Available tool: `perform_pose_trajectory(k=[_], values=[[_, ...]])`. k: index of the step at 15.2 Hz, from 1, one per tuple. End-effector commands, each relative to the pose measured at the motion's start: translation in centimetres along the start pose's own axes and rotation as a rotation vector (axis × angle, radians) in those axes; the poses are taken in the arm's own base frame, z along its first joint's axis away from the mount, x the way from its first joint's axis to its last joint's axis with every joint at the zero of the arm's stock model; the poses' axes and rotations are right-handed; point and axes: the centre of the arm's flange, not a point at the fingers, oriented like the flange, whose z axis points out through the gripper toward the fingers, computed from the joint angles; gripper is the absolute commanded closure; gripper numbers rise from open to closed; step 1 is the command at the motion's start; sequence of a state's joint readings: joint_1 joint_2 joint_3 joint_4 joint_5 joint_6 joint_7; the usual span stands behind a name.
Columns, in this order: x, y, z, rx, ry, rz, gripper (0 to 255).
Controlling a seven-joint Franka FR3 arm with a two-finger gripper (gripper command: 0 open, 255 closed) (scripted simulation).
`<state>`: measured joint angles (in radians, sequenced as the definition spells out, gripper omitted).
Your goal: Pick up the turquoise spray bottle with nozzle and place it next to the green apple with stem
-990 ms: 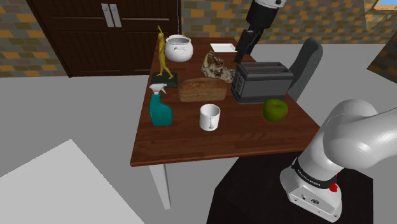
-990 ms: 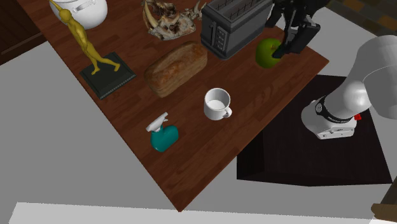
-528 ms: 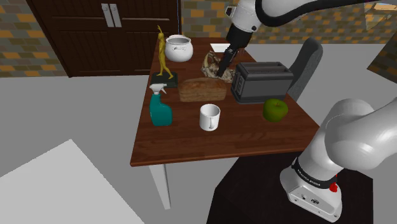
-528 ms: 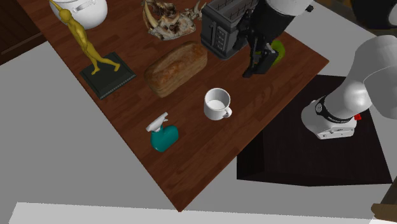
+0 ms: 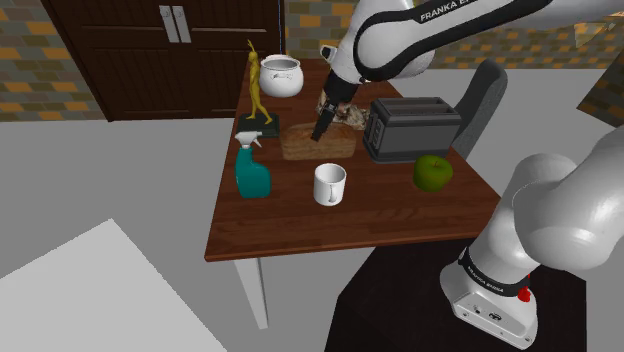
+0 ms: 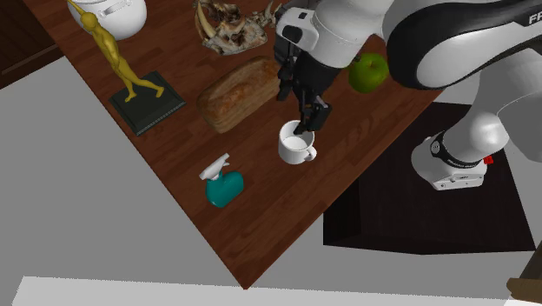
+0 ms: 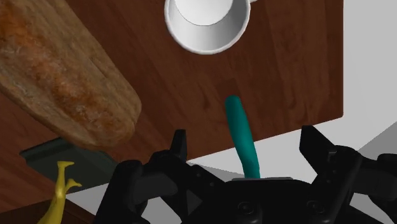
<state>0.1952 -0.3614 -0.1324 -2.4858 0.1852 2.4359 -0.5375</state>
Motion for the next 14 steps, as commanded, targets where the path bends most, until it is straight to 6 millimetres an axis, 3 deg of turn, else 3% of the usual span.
perform_pose_trajectory(k=[1, 14], values=[[1.3, 0.4, 2.3, 0.016, 0.023, -0.048, 0], [9.0, -0.3, 15.9, 0.135, 0.151, -0.335, 0]])
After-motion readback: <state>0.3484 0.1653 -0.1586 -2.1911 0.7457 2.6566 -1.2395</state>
